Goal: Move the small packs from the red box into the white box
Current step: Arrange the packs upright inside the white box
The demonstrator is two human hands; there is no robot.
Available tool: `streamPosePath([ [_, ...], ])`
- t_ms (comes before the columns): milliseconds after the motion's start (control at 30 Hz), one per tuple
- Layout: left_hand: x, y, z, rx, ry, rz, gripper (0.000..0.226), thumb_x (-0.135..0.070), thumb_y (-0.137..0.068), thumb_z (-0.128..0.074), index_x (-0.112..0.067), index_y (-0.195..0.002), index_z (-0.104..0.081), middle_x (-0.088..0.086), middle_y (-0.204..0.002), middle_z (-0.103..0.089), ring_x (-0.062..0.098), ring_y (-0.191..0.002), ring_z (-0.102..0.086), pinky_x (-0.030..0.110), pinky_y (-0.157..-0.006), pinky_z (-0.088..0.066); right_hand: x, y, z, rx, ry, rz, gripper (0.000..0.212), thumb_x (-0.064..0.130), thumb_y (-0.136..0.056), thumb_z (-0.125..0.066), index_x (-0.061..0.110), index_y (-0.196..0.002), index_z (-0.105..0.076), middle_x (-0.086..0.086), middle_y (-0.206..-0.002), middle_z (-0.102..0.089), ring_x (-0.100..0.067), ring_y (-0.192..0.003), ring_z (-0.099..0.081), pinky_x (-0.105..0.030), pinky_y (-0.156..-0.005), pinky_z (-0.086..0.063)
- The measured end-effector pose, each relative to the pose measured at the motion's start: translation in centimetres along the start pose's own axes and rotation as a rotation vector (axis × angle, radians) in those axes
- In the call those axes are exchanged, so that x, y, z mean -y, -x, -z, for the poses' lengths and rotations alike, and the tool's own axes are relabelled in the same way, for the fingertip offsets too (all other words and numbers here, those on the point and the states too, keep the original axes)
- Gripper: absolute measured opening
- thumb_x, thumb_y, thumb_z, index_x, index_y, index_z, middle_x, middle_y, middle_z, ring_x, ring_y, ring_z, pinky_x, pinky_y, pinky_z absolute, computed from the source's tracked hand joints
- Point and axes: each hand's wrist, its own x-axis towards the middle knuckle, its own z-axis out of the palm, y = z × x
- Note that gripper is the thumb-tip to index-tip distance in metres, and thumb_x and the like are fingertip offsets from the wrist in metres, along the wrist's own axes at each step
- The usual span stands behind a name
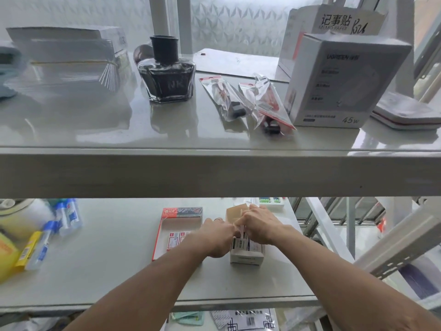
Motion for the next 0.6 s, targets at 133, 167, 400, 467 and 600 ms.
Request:
streamPosePath([
  [133, 0.15, 0.03, -0.44, 0.041, 0.047, 0.028, 0.046, -0.015, -0.094, -0.038, -0.034, -0.136, -0.048, 0.008, -0.127, -0.061, 0.031, -0.120, -0.048, 0.047, -0.094, -0.037, -0.29, -0.18, 0.70, 0.157, -0.036, 0.003, 0.010, 0.031, -0.086, -0.056, 0.030, -0.087, -0.066, -0.001, -0.088, -0.057, -0.026, -0.090, -0.048, -0.043, -0.076, -0.045],
  [167, 0.11, 0.07, -0.48, 0.049, 0.071, 0.036, 0.046, -0.014, -0.094, -0.038, -0.031, -0.136, -0.047, 0.010, -0.126, -0.060, 0.031, -0.120, -0.047, 0.047, -0.094, -0.037, -0.37, -0.31, 0.77, 0.182, -0.039, 0.006, 0.011, 0.037, -0.087, -0.057, 0.030, -0.088, -0.065, -0.002, -0.091, -0.058, -0.027, -0.092, -0.050, -0.044, -0.078, -0.047],
  [400, -0.53, 0.51, -0.08, 0.043, 0.111, 0.062, 0.044, -0.014, -0.095, -0.039, -0.024, -0.138, -0.042, 0.015, -0.126, -0.057, 0.034, -0.118, -0.047, 0.046, -0.095, -0.037, -0.11, -0.51, 0.77, 0.143, -0.124, -0.011, 0.023, 0.042, -0.087, -0.066, 0.020, -0.079, -0.064, -0.005, -0.094, -0.067, -0.028, -0.090, -0.059, -0.044, -0.077, -0.052],
  [467, -0.66, 0.49, -0.23, -0.036, 0.111, 0.072, 0.041, -0.014, -0.095, -0.041, -0.023, -0.135, -0.043, 0.013, -0.127, -0.058, 0.034, -0.118, -0.048, 0.047, -0.096, -0.038, 0.03, -0.31, 0.40, 0.068, -0.151, -0.018, 0.015, 0.035, -0.085, -0.071, 0.024, -0.078, -0.063, -0.003, -0.093, -0.068, -0.024, -0.089, -0.058, -0.039, -0.076, -0.051],
  [600, -0.26, 0.27, -0.28, -0.207, 0.105, 0.068, 0.037, -0.017, -0.091, -0.050, -0.024, -0.127, -0.053, 0.005, -0.128, -0.059, 0.029, -0.120, -0.049, 0.047, -0.099, -0.041, -0.16, 0.10, 0.37, 0.042, -0.282, -0.082, 0.016, 0.025, -0.075, -0.077, 0.024, -0.081, -0.063, 0.005, -0.087, -0.066, -0.020, -0.082, -0.059, -0.032, -0.069, -0.050],
])
